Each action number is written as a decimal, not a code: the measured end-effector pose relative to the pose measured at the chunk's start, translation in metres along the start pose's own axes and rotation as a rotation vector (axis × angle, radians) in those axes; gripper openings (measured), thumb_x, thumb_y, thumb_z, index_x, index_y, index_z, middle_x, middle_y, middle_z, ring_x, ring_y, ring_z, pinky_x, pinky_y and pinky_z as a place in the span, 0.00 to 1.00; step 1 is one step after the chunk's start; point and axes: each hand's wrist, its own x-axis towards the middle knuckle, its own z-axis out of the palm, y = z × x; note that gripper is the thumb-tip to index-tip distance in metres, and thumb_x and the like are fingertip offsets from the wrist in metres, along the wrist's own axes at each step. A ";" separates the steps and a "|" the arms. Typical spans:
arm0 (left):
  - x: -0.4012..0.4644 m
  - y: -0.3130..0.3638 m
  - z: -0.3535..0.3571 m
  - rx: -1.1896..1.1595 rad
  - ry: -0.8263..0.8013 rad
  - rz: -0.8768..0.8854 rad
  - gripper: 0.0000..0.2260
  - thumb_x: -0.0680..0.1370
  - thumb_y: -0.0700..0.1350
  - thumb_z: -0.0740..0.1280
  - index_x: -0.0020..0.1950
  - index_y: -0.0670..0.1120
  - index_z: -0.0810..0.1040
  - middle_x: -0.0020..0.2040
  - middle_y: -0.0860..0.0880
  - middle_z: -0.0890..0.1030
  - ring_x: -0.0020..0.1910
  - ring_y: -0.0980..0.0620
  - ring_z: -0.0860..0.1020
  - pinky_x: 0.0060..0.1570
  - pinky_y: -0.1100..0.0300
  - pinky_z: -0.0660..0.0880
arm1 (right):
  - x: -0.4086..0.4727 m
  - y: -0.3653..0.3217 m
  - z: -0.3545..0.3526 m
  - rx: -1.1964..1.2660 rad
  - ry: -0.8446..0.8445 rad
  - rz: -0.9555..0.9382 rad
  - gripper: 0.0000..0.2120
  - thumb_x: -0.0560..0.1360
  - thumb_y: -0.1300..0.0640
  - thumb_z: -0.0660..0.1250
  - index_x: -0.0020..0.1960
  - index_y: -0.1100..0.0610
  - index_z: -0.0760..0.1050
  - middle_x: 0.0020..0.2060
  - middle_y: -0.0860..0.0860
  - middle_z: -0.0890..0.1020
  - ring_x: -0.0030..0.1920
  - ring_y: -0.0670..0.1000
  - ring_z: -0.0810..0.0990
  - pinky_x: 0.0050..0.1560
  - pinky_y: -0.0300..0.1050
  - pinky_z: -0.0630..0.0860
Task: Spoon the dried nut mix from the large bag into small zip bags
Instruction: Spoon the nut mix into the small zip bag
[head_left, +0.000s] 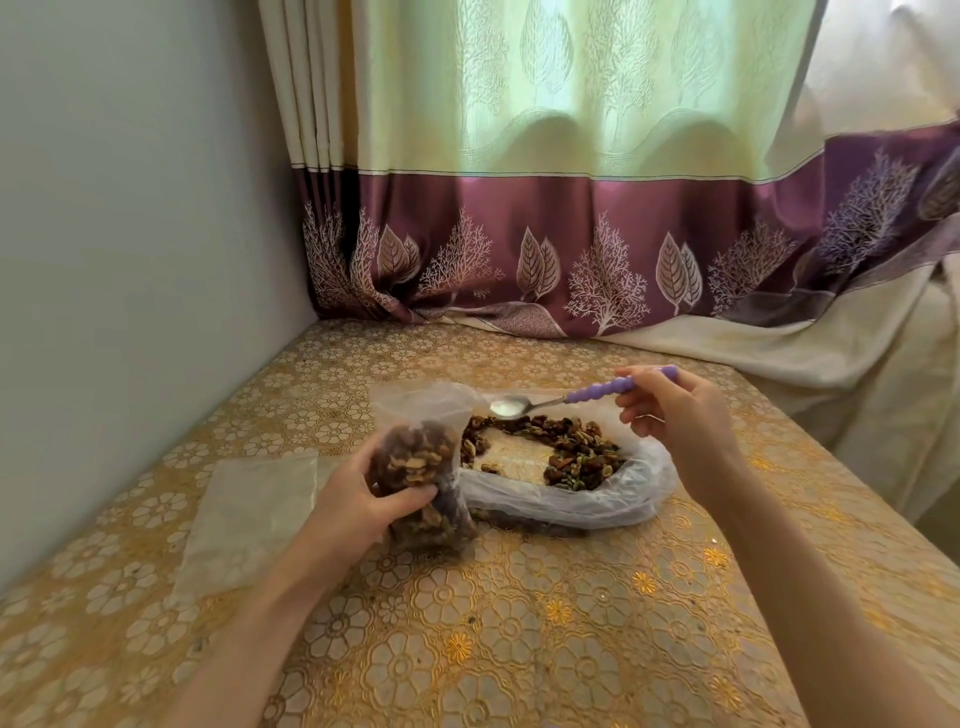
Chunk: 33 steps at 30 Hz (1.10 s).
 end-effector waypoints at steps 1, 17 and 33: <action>-0.001 0.001 0.002 0.003 -0.009 -0.004 0.23 0.60 0.47 0.75 0.52 0.58 0.75 0.47 0.54 0.83 0.48 0.57 0.80 0.41 0.64 0.77 | -0.001 0.001 -0.001 -0.013 0.005 0.018 0.07 0.76 0.65 0.62 0.42 0.63 0.78 0.31 0.55 0.79 0.28 0.47 0.75 0.28 0.36 0.70; -0.011 -0.005 0.018 -0.110 -0.068 -0.036 0.29 0.54 0.61 0.76 0.54 0.64 0.74 0.55 0.50 0.79 0.54 0.50 0.79 0.54 0.51 0.77 | -0.047 0.042 -0.030 -0.063 0.126 0.052 0.18 0.81 0.60 0.59 0.35 0.62 0.77 0.25 0.52 0.82 0.24 0.46 0.78 0.23 0.34 0.73; -0.014 -0.002 0.027 0.022 0.100 0.094 0.19 0.61 0.56 0.73 0.51 0.63 0.76 0.50 0.55 0.80 0.49 0.61 0.78 0.43 0.66 0.74 | -0.055 0.059 -0.012 -0.214 0.232 -0.113 0.11 0.79 0.59 0.62 0.43 0.60 0.81 0.36 0.50 0.86 0.33 0.53 0.83 0.38 0.49 0.82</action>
